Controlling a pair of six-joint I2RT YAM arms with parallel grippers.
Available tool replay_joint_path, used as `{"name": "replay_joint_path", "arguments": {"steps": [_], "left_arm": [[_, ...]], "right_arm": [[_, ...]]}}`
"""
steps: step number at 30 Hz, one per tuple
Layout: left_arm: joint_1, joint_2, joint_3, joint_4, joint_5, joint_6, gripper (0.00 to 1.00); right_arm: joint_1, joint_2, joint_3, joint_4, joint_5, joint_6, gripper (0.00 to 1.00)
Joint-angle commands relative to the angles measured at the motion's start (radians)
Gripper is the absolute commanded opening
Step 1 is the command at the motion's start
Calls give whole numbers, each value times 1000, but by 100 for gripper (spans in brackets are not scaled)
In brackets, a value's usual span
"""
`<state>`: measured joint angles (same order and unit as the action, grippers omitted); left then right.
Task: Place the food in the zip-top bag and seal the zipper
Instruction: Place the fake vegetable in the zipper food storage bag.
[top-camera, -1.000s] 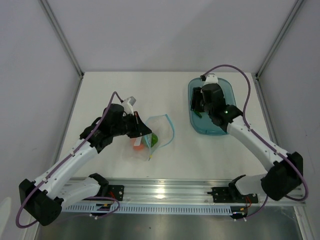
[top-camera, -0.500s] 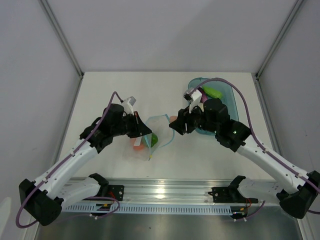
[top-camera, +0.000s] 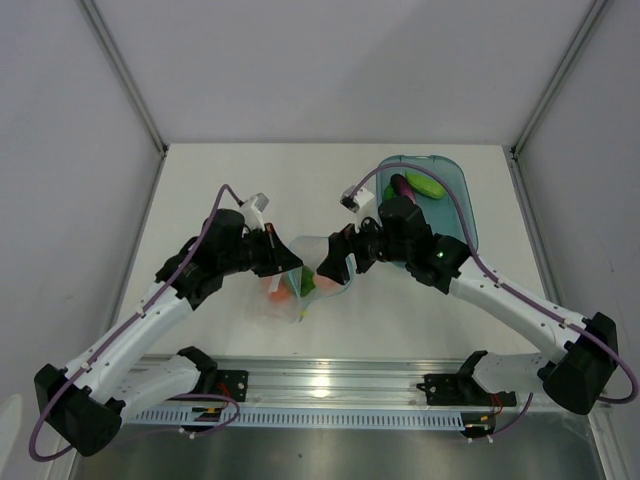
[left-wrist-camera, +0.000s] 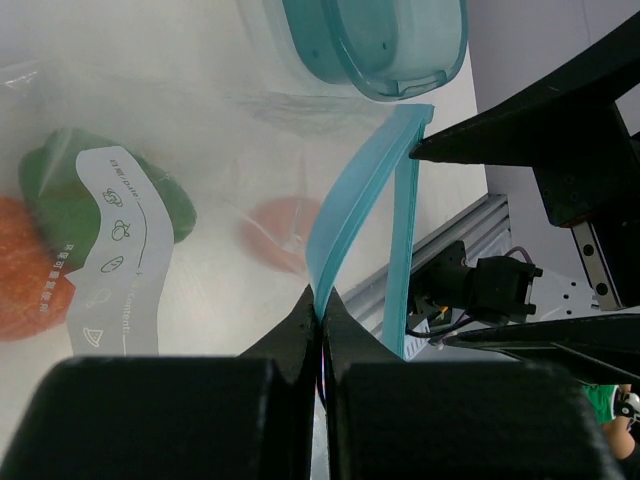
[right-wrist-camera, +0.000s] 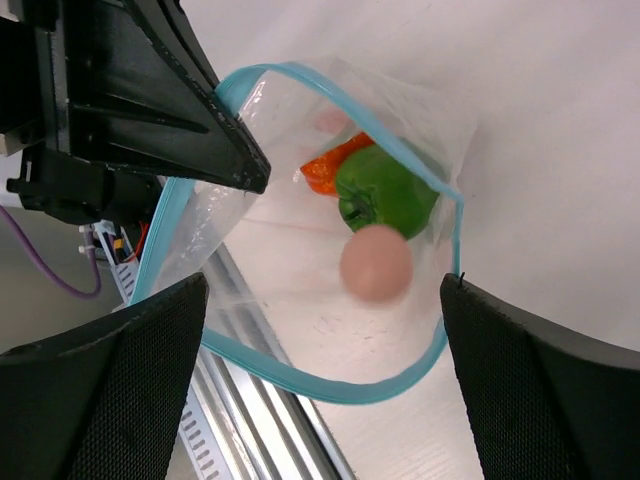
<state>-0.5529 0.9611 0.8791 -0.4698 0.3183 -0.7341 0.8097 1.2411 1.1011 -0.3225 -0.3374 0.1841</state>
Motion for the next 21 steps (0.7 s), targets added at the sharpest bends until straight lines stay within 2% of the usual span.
{"name": "replay_joint_path", "arguments": {"steps": [1, 10, 15, 17, 19, 21], "left_arm": [[8, -21, 3, 34, 16, -13, 1], [8, -25, 0, 31, 11, -14, 1], [8, -25, -9, 33, 13, -14, 1], [10, -28, -15, 34, 13, -16, 1], [8, -32, -23, 37, 15, -18, 1], [8, -33, -26, 42, 18, -19, 1]], "right_arm": [[6, -6, 42, 43, 32, 24, 99], [-10, -32, 66, 26, 172, 11, 99], [-84, -31, 95, 30, 264, 54, 99], [-113, -20, 114, 37, 349, 80, 99], [-158, -16, 112, 55, 504, 138, 99], [-205, -3, 83, 129, 575, 146, 99]]}}
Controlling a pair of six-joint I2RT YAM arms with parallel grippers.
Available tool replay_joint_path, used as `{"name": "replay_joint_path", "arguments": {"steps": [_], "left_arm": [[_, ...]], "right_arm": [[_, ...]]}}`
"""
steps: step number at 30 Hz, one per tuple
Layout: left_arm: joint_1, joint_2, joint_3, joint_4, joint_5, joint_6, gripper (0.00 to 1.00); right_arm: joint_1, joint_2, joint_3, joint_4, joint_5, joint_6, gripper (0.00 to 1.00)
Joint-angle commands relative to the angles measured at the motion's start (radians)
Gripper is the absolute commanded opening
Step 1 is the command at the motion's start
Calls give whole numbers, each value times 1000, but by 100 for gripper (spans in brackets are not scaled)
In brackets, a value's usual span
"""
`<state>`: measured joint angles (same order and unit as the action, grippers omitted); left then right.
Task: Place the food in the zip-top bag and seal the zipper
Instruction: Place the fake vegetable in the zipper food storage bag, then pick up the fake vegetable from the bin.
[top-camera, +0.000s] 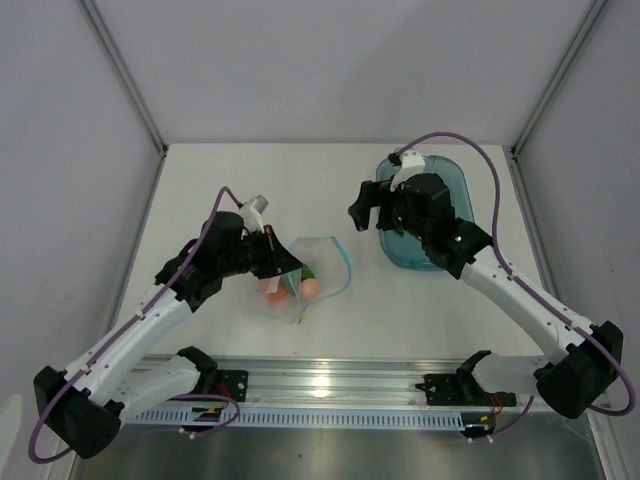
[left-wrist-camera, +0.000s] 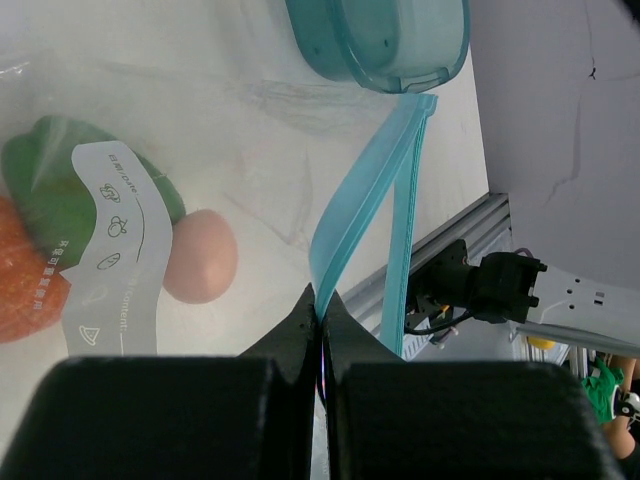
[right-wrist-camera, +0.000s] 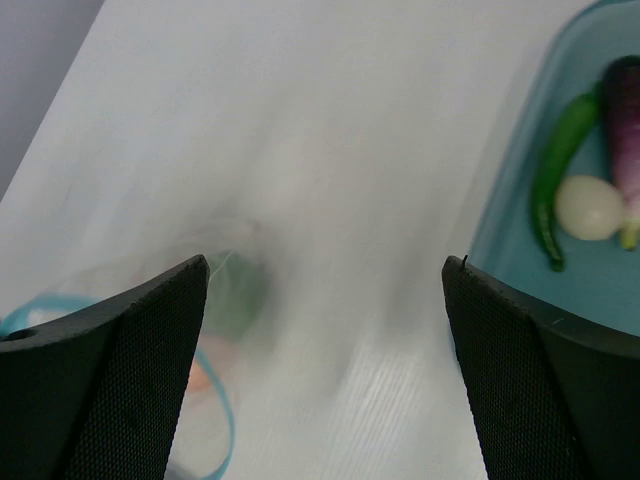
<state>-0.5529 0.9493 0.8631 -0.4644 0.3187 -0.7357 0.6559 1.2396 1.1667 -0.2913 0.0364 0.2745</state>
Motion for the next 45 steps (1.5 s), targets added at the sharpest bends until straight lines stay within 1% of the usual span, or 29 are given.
{"name": "replay_joint_path", "arguments": {"steps": [1, 2, 4, 9, 11, 13, 15, 19, 23, 26, 27, 30, 32, 34, 37, 45], "left_arm": [[8, -23, -16, 38, 17, -21, 1], [10, -26, -18, 38, 20, -21, 1], [8, -30, -19, 38, 22, -21, 1], [8, -40, -24, 35, 17, -19, 1], [8, -38, -26, 38, 22, -19, 1], [8, -34, -27, 41, 29, -21, 1], [8, -30, -24, 40, 33, -21, 1], [8, -18, -7, 30, 36, -13, 1], [8, 5, 20, 6, 37, -2, 1], [8, 12, 17, 13, 28, -7, 1], [10, 17, 19, 16, 28, -8, 1], [8, 37, 13, 27, 36, -11, 1], [8, 46, 11, 35, 40, -11, 1], [8, 57, 11, 41, 42, -11, 1], [8, 66, 14, 52, 49, -13, 1], [8, 46, -7, 56, 53, -17, 1]], "right_arm": [[-71, 12, 19, 110, 226, 55, 99], [-111, 52, 34, 119, 258, 61, 99], [-151, 98, 69, 112, 266, 71, 99], [-240, 289, 203, 35, 370, 136, 99], [-286, 346, 240, -25, 404, 208, 100], [-326, 423, 290, -70, 398, 277, 100], [-341, 481, 312, -81, 395, 314, 99], [-357, 553, 323, -42, 370, 414, 99], [-366, 629, 350, -54, 359, 595, 99], [-366, 694, 378, -87, 364, 675, 99], [-366, 710, 392, -97, 365, 724, 99], [-371, 751, 396, -124, 370, 804, 99], [-377, 764, 381, -143, 356, 848, 99], [-378, 758, 331, -115, 349, 900, 99], [-378, 747, 271, -79, 336, 943, 97], [-380, 784, 261, -68, 272, 957, 97]]}}
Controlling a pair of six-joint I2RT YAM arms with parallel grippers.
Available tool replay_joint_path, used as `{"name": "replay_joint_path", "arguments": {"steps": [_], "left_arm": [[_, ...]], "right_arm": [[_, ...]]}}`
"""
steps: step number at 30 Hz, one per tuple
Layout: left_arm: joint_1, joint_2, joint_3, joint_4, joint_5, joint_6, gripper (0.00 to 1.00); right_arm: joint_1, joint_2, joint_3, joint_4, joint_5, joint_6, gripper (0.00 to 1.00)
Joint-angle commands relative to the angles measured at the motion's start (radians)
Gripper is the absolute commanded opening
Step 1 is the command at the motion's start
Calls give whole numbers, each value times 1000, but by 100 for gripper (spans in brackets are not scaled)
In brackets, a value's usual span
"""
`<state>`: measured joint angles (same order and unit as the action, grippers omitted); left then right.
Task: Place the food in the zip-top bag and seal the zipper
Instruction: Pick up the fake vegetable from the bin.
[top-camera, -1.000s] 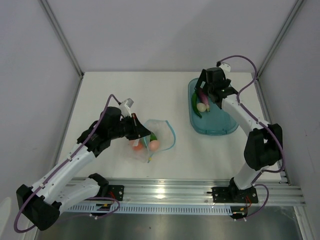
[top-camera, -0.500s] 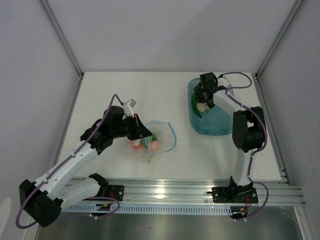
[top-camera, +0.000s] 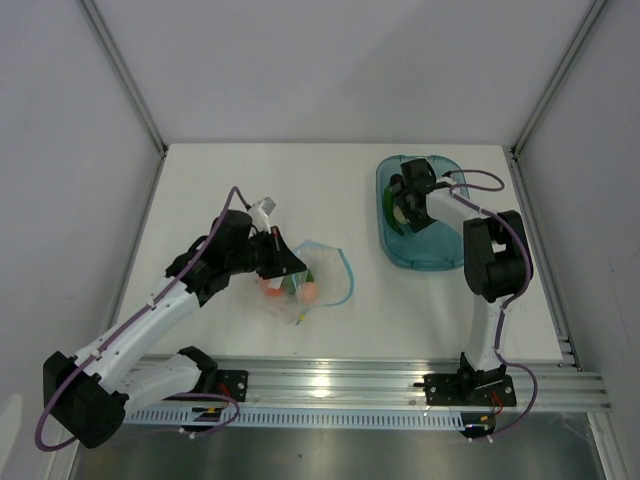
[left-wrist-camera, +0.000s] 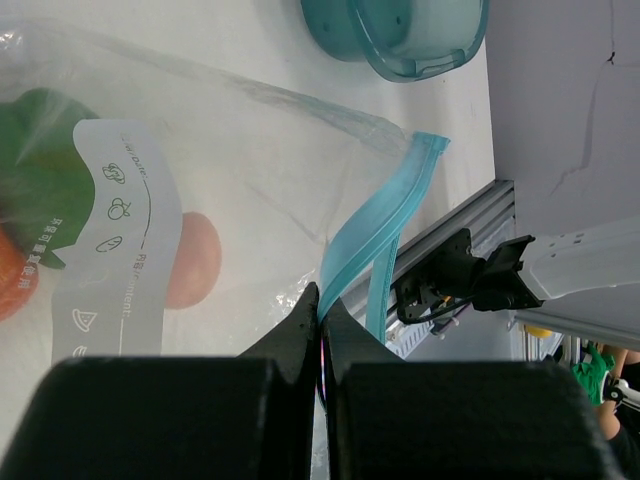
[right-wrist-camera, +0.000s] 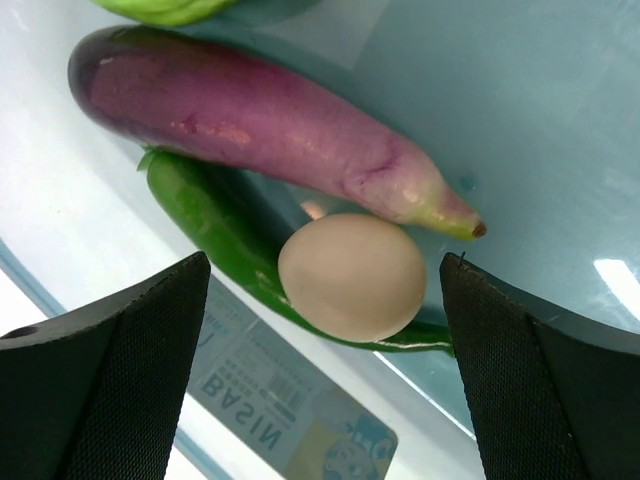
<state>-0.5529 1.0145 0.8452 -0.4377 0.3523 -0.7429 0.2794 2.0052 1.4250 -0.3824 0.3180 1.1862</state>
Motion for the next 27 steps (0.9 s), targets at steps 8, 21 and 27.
{"name": "replay_joint_path", "arguments": {"steps": [8, 21, 27], "left_arm": [[8, -36, -5, 21, 10, -9, 1], [8, -36, -9, 25, 16, -9, 1], [8, -51, -17, 24, 13, -19, 1]], "right_arm": [[-2, 36, 2, 34, -23, 59, 92], [-2, 32, -34, 54, -8, 36, 47], [-2, -25, -60, 88, -20, -28, 20]]}}
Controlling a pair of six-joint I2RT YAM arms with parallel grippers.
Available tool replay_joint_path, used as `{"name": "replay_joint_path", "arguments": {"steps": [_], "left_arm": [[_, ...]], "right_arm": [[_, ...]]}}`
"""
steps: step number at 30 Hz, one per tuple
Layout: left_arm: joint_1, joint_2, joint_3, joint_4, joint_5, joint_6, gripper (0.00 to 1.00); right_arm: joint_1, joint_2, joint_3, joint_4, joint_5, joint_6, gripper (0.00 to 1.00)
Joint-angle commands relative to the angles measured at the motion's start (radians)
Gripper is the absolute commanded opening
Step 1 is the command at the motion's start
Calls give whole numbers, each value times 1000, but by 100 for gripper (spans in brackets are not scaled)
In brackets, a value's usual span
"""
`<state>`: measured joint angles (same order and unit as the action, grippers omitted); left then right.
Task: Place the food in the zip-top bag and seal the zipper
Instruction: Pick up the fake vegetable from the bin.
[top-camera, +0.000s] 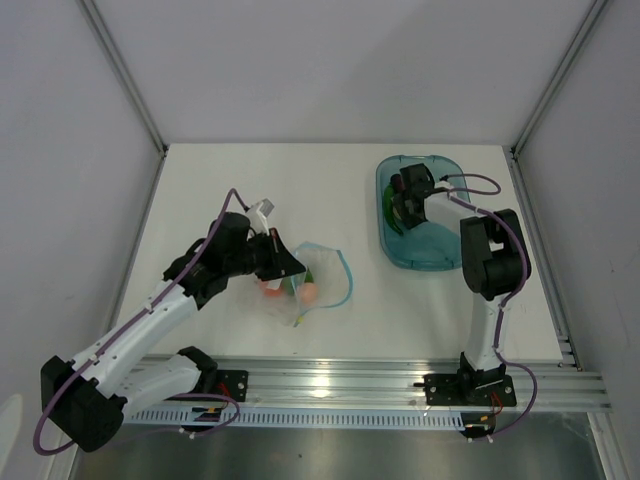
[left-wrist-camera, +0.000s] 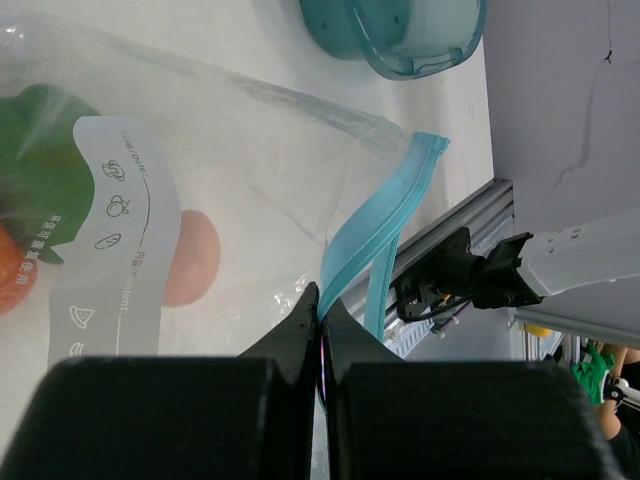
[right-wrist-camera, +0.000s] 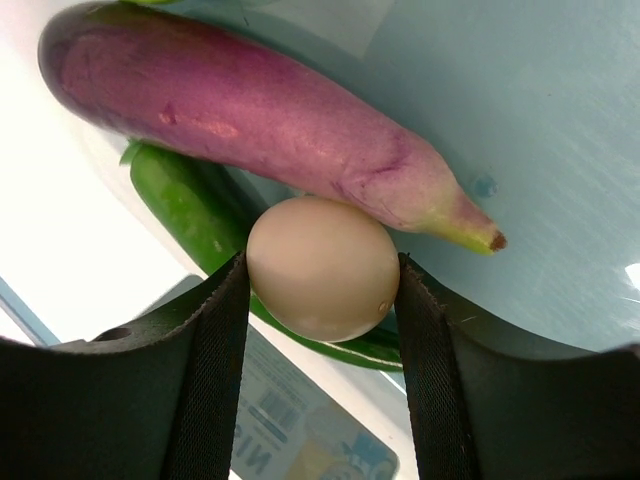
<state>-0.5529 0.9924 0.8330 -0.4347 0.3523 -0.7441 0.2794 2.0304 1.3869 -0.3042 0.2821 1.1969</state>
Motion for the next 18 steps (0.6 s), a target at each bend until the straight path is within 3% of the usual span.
{"name": "replay_joint_path", "arguments": {"steps": [1, 6, 18], "left_arm": [[8, -35, -6, 21, 11, -18, 1], [10, -51, -14, 14, 4, -24, 1], [10, -95, -29, -16, -35, -26, 0]], "right_arm": [[-3, -62, -25, 11, 20, -48, 15], [-3, -162, -60, -1, 48, -91, 0], [46, -528, -224, 160, -139, -347, 0]]}}
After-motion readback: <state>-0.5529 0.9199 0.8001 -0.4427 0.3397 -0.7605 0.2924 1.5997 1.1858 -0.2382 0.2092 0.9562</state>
